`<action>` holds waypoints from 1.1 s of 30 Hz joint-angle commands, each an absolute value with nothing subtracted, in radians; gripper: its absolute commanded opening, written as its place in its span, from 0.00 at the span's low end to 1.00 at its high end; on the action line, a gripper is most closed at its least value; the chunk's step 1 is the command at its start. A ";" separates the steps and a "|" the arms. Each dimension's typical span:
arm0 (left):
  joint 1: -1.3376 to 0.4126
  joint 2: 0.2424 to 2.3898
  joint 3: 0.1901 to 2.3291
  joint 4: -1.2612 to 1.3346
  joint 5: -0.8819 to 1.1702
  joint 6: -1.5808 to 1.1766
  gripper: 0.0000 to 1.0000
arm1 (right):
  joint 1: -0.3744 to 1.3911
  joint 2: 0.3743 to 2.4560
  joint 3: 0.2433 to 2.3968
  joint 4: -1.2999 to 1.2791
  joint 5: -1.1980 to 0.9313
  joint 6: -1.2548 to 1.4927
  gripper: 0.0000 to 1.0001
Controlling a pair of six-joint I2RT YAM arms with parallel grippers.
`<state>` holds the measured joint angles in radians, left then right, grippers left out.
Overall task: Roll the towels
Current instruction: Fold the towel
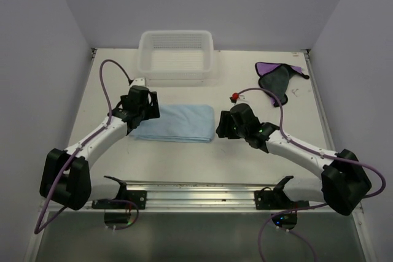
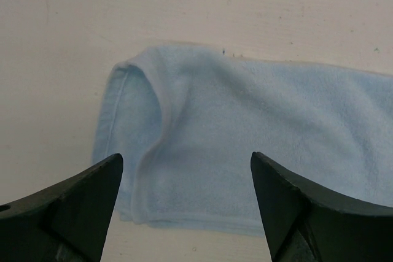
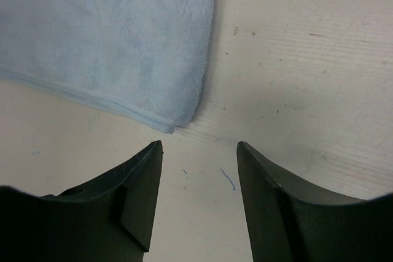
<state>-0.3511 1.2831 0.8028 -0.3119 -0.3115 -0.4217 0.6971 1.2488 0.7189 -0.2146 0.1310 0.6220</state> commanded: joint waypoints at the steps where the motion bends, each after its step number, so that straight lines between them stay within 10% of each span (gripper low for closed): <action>1: -0.313 1.340 0.876 -0.295 -0.334 -0.387 0.87 | 0.683 1.252 0.698 -0.140 0.103 0.632 0.56; 20: -0.261 1.528 0.890 -0.247 -0.325 -0.356 0.59 | 0.612 1.226 0.620 -0.069 0.032 0.635 0.56; 33: -0.250 1.534 0.928 -0.288 -0.374 -0.314 0.00 | 0.609 1.233 0.612 -0.046 0.014 0.653 0.56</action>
<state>-0.2573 1.5482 0.8867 -0.2970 -0.3401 -0.3405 0.6140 1.2495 0.6147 -0.0875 0.0299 0.6434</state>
